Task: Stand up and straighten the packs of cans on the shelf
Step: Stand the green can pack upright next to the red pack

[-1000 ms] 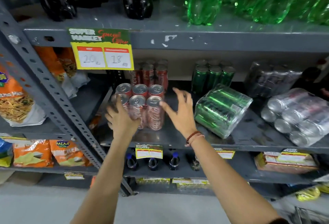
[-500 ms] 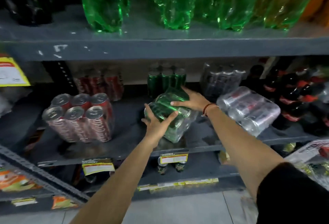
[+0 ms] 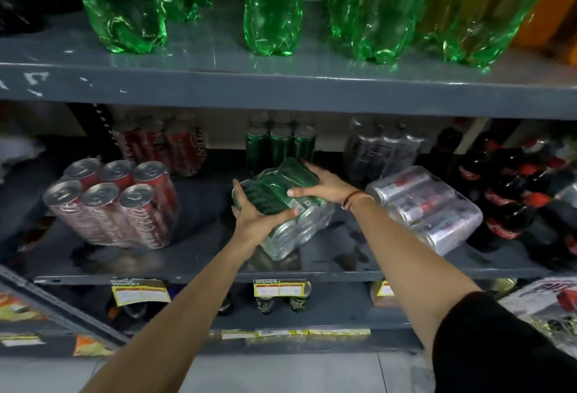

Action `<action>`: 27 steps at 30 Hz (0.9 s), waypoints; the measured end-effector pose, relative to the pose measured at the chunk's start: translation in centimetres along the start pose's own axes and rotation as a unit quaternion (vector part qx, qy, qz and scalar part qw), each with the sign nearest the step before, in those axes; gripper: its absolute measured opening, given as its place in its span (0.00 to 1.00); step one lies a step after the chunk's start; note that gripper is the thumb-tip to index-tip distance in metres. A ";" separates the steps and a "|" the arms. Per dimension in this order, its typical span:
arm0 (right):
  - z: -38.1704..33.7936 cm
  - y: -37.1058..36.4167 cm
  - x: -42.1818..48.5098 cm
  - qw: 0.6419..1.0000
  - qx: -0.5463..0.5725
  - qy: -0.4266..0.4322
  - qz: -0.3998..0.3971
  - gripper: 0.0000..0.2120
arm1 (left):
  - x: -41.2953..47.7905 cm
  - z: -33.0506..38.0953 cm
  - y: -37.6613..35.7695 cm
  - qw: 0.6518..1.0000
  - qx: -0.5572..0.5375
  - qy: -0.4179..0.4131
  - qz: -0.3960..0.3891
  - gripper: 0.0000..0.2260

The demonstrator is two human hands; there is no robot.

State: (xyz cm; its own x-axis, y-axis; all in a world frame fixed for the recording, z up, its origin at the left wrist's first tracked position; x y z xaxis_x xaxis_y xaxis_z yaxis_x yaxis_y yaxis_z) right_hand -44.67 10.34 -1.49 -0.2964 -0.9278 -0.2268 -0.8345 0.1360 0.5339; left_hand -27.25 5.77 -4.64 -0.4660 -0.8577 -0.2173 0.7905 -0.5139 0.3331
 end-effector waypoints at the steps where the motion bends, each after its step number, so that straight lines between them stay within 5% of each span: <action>1: 0.3 0.2 -0.5 1.000 0.011 0.002 0.027 0.60 | 0.1 0.4 0.2 1.000 0.015 -0.019 -0.014 0.70; 8: 0.5 -1.6 -5.5 0.961 0.075 0.119 0.239 0.57 | 0.1 3.0 2.4 0.957 0.171 -0.233 -0.033 0.65; 14: 1.3 -3.3 -7.7 0.950 0.031 0.135 0.279 0.57 | -1.7 2.1 2.5 0.926 0.227 -0.302 -0.011 0.62; 18: 2.9 -5.1 -9.0 0.948 0.018 0.122 0.294 0.59 | -4.2 1.6 2.4 0.873 0.276 -0.398 0.057 0.58; 27: 2.9 -5.3 -10.5 0.931 -0.012 0.141 0.337 0.52 | -5.0 -0.4 2.1 0.861 0.322 -0.388 0.060 0.55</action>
State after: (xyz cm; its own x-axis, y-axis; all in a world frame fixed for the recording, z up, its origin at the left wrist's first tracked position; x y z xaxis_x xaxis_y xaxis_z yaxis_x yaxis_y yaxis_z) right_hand -38.49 20.35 -4.25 -0.6126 -0.6887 0.3878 -0.4908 0.7161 0.4964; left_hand -23.10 9.01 -3.24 -0.7198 -0.5291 0.4494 0.5830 -0.1093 0.8051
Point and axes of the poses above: each hand's wrist, its own x-axis towards the middle knuckle, its own y-axis out of the back of the hand, z = x × y, the point moved 8 cm from there along x, towards the middle knuckle, and after that the axes turned 6 degrees about x, right-handed, at the moved point
